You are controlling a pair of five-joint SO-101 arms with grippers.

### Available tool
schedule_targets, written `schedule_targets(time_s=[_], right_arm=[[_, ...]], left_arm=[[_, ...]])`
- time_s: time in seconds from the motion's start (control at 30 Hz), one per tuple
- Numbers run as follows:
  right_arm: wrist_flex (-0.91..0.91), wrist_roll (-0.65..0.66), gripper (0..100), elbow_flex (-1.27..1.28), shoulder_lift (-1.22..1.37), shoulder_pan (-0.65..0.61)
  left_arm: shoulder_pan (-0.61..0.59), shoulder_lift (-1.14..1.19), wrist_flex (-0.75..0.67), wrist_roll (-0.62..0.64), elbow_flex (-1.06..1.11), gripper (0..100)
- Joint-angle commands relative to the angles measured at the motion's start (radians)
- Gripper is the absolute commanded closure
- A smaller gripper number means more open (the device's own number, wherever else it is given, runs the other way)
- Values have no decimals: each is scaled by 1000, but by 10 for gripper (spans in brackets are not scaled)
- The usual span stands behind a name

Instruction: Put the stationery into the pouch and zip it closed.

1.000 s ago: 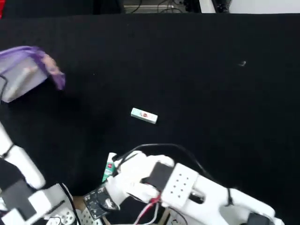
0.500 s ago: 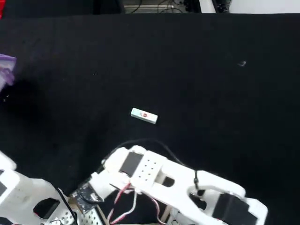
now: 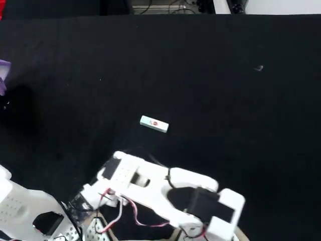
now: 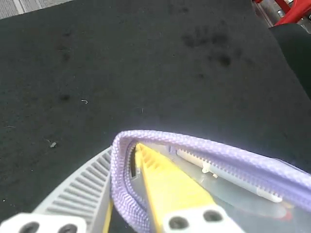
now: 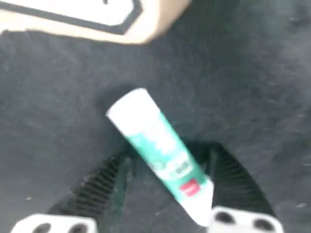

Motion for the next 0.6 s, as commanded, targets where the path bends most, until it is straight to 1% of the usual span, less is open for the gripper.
schedule_targets(time_s=[0.0, 0.07, 0.2, 0.33, 0.57], right_arm=[[37, 3, 921, -104, 71, -6], [57, 3, 987, -116, 73, -6], [83, -35, 988, -120, 65, 23], [172, -44, 988, -154, 28, 103], [331, -46, 988, -157, -231, 244]], left_arm=[[5, 23, -17, -17, -15, 971], [24, 21, -15, -17, -13, 971], [71, 18, 31, -17, -22, 971], [143, 17, 71, -17, -22, 971], [248, 15, 84, -15, -24, 971]])
